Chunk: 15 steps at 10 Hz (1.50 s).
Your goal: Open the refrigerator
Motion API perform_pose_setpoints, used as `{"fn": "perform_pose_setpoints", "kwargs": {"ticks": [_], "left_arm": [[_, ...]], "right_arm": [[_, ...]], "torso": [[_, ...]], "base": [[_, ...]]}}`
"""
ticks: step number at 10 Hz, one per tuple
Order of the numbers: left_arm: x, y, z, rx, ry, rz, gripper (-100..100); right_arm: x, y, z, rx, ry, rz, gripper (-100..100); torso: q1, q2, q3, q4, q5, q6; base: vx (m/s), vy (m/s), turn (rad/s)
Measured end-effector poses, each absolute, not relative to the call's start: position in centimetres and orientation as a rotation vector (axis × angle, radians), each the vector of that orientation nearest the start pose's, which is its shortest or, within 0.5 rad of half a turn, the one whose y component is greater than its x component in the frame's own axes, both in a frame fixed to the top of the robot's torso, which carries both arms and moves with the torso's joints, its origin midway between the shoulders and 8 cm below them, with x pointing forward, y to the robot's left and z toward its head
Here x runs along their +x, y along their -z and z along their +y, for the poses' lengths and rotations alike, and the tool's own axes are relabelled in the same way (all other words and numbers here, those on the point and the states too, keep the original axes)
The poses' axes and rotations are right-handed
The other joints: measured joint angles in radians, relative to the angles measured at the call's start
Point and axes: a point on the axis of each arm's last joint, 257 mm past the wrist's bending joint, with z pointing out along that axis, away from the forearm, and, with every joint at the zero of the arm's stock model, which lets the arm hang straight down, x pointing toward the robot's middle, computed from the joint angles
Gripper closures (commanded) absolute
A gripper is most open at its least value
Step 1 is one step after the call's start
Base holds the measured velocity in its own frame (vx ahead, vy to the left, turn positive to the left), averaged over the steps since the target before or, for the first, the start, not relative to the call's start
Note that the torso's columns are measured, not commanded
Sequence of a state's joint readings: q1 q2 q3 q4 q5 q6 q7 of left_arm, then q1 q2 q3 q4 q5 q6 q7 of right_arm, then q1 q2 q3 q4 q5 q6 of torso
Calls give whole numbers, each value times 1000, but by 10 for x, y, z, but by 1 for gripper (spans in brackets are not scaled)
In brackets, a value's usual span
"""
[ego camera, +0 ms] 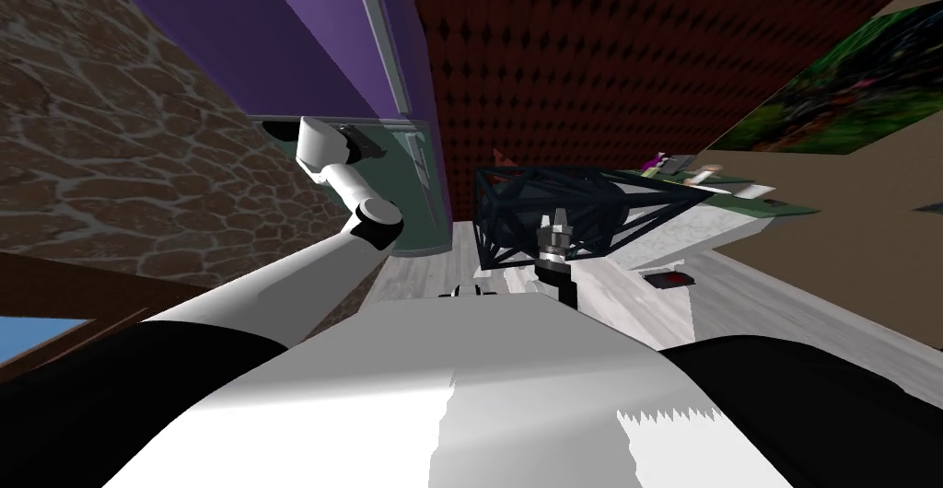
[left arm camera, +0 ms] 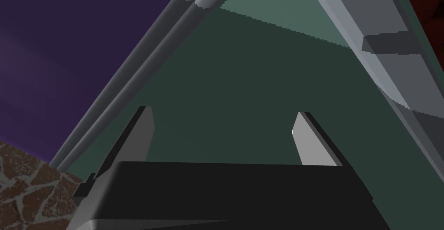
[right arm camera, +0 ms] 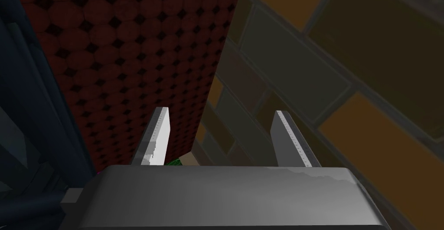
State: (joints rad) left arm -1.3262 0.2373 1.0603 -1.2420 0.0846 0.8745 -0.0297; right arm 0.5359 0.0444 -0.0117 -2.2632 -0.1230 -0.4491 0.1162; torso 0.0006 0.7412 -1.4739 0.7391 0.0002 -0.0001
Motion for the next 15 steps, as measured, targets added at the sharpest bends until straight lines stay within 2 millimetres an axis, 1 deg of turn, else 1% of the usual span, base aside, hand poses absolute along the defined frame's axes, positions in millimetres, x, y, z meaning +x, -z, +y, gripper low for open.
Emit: {"fn": "perform_pose_setpoints", "kwargs": {"ticks": [6,7,9,10,11,12,13,14,15], "left_arm": [[672,-182,463,-1683,1581,519,-100],[669,-182,470,-1683,1570,505,-100],[664,-182,480,-1686,1546,477,-100],[660,-180,487,-1688,1535,463,-100],[659,-178,490,-1691,1529,460,-100],[657,-183,491,-1688,1526,456,-100],[656,-183,491,-1688,1525,457,100],[657,-183,489,-1689,1527,460,100],[657,-187,484,-1684,1543,468,100]], "right_arm": [[348,5,-308,800,-1222,600,0],[348,5,-308,800,-1222,600,0],[348,5,-308,800,-1222,600,0],[348,5,-308,800,-1222,600,0],[348,5,-308,800,-1222,600,0],[348,5,-308,800,-1222,600,0],[348,5,-308,800,-1222,600,0],[348,5,-308,800,-1222,600,0],[348,5,-308,800,-1222,600,0]], "torso": [[-2,-2,-1,-1,-1,0],[2,-4,-2,-1,0,0],[-2,-5,-3,-2,0,0],[0,-4,-3,-2,0,2],[4,-4,-4,-1,0,6],[6,-7,-5,-2,1,2],[3,-4,-3,-2,1,1],[2,-2,-2,-1,1,-1],[6,4,2,-1,3,0]], "base": [[170,-191,2],[235,-175,-4],[209,-193,13],[74,-80,69],[104,6,-23],[67,10,-6],[8,-3,-8],[-126,111,-7],[-252,220,-66]]}}
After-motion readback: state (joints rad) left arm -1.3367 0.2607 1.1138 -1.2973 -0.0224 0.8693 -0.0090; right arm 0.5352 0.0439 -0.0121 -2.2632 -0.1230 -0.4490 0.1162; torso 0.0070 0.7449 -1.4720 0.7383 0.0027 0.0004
